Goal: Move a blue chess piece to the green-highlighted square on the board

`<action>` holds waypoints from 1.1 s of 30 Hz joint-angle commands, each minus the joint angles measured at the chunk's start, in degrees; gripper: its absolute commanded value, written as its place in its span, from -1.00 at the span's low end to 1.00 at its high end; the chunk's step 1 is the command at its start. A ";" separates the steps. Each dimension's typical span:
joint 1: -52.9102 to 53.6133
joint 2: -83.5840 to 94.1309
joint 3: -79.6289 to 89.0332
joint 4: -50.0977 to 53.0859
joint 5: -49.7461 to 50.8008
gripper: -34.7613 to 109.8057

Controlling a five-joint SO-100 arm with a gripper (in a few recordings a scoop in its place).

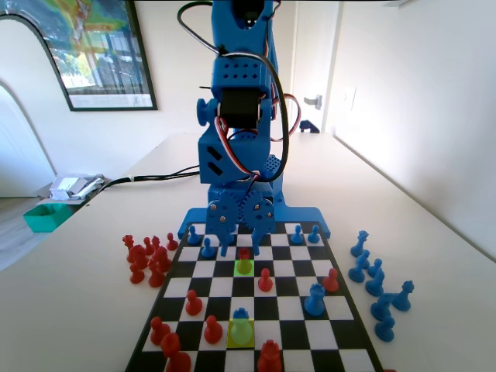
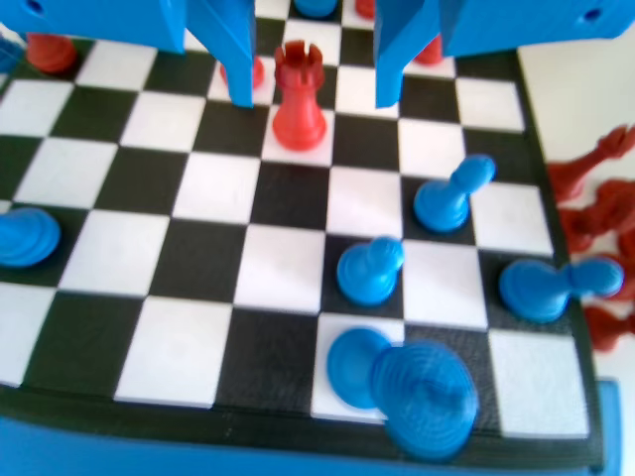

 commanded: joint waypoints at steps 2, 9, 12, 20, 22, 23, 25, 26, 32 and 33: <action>-0.62 0.53 0.79 -1.41 -0.35 -0.32; -1.32 -0.44 1.93 -4.31 0.18 -0.33; -1.14 -0.88 2.11 -5.01 0.18 -0.34; -0.26 -1.32 3.16 -7.29 -0.70 -0.35; -0.18 -1.32 3.78 -8.35 -0.88 -0.36; -0.09 -1.41 3.87 -8.61 -0.97 -0.37; 0.00 -1.49 3.96 -8.88 -1.05 -0.37; 0.09 -1.58 3.96 -8.96 -1.05 -0.38; 0.09 -1.58 3.78 -9.14 -0.88 -0.40; 0.09 -1.58 3.60 -9.14 -0.79 -0.40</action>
